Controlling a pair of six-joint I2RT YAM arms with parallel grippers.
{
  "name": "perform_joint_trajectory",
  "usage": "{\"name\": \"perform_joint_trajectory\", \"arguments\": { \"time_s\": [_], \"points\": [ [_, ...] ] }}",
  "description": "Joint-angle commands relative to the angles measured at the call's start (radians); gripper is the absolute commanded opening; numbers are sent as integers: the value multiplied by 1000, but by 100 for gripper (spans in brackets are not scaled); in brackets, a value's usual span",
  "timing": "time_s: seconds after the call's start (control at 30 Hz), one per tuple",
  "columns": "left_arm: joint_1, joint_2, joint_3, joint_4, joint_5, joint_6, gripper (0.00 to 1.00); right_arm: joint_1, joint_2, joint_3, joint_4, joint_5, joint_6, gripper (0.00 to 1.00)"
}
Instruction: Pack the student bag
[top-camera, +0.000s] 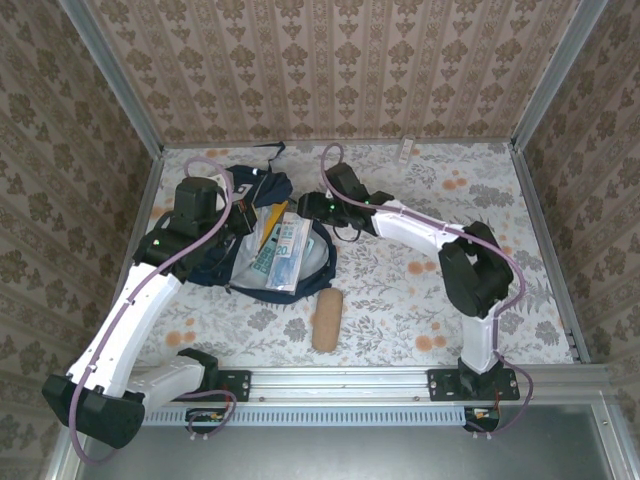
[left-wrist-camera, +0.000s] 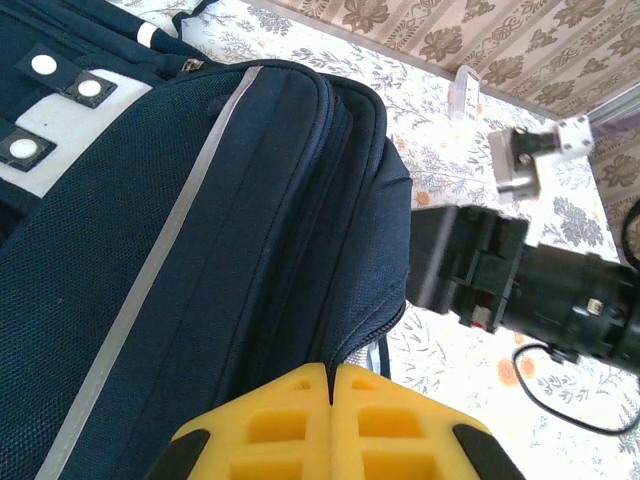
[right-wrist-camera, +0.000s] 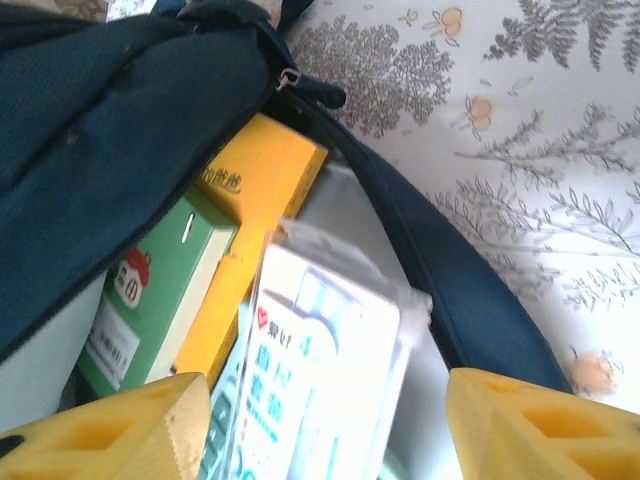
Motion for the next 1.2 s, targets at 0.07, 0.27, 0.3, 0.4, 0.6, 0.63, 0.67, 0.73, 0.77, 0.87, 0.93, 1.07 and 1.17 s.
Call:
{"name": "perform_joint_trajectory", "arguments": {
  "time_s": [0.07,0.27,0.3,0.4,0.6,0.63,0.67,0.73,0.77,0.87,0.93,1.07,1.17],
  "points": [
    [-3,-13,4,82,-1,-17,0,43,-102,-110,-68,-61,7,60],
    [-8,-8,3,83,6,-23,0,97,-91,-164,-71,-113,59,46],
    [-9,-8,3,84,6,-23,0,106,-87,-168,-70,-114,67,45],
    [-13,-7,0,85,6,-26,0,128,-68,-173,-65,-125,84,44],
    [-19,-3,4,84,10,-26,0,158,6,-125,-59,-160,104,40],
    [-20,-3,4,84,9,-25,0,163,19,-111,-60,-160,106,40],
    [-21,-3,4,82,9,-26,0,165,34,-96,-61,-163,108,39],
    [-24,-3,0,82,10,-26,0,170,68,-58,-60,-178,113,37],
    [-24,-5,0,82,11,-27,0,172,80,-43,-60,-180,116,36],
    [-31,-7,-2,81,12,-31,0,179,106,4,-34,-186,128,24],
    [-35,-8,-4,79,8,-31,0,179,123,31,-5,-194,149,21],
    [-37,-13,-8,81,3,-32,0,179,183,109,1,-206,175,21],
    [-37,-13,-8,79,0,-34,0,179,230,158,1,-206,192,27]
  ]
}}
